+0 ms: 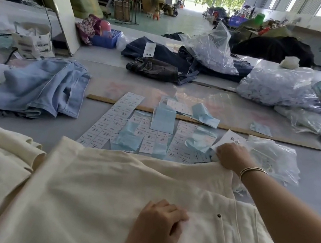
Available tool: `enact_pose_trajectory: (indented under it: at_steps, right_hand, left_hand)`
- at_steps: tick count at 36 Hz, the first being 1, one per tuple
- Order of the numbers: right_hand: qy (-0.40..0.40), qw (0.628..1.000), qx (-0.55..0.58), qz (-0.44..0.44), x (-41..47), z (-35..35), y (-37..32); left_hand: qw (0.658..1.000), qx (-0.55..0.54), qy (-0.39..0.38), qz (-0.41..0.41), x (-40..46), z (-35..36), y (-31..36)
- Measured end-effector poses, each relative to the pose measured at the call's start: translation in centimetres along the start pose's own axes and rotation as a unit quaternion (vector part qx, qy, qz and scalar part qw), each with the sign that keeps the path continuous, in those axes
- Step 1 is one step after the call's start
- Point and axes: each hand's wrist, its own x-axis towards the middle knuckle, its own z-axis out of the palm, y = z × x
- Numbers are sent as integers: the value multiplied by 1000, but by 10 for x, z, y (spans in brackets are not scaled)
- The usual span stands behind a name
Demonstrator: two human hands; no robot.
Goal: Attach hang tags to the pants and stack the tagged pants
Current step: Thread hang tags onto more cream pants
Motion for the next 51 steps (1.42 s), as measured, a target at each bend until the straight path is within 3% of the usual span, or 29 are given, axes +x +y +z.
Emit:
enact_pose_trajectory:
  at_steps: [11,16,19,21,24,27,29,32,36,41,43,46,48,51]
  right_hand:
    - [66,996,51,17,-11,-2,-1]
    - [18,983,174,55,-9,-4,6]
    - [30,964,255,67,-10,-11,12]
    - [120,942,300,88,-15,-20,13]
    - [273,908,316,47,-33,-41,-8]
    - [303,900,304,-82,-65,-57,-48]
    - [309,901,265,-152,-84,-57,-69]
    - [318,908,183,-204,-89,-52,-74]
    - [376,899,174,-145,-63,-52,-36]
    - [418,891,130,-118,-36,-42,3]
    - [366,917,101,-124,-31,-23,6]
    - [190,970,142,-50,-29,11,11]
    - [101,963,250,24,-27,25,14]
    - [71,946,313,48,-24,23,17]
  left_hand:
    - [1000,-9,1,-4,0,-1,0]
    - [999,-34,-15,-22,1,2,-2]
    - [987,-105,-72,-102,4,-1,-3]
    - [947,-223,-95,-210,11,-9,-3]
    - [801,-482,-55,-350,30,-27,-5]
    - [652,-633,-32,-416,51,-41,-17]
    - [608,-665,-28,-434,61,-47,-25]
    - [608,-656,-38,-446,69,-47,-31]
    - [640,-616,-33,-459,64,-38,-33]
    - [638,-639,10,-429,52,-29,-37]
    - [653,-631,9,-419,52,-28,-38]
    - [687,-603,-14,-405,51,-27,-37]
    - [697,-593,-25,-401,50,-27,-37]
    - [680,-607,-30,-409,52,-29,-41]
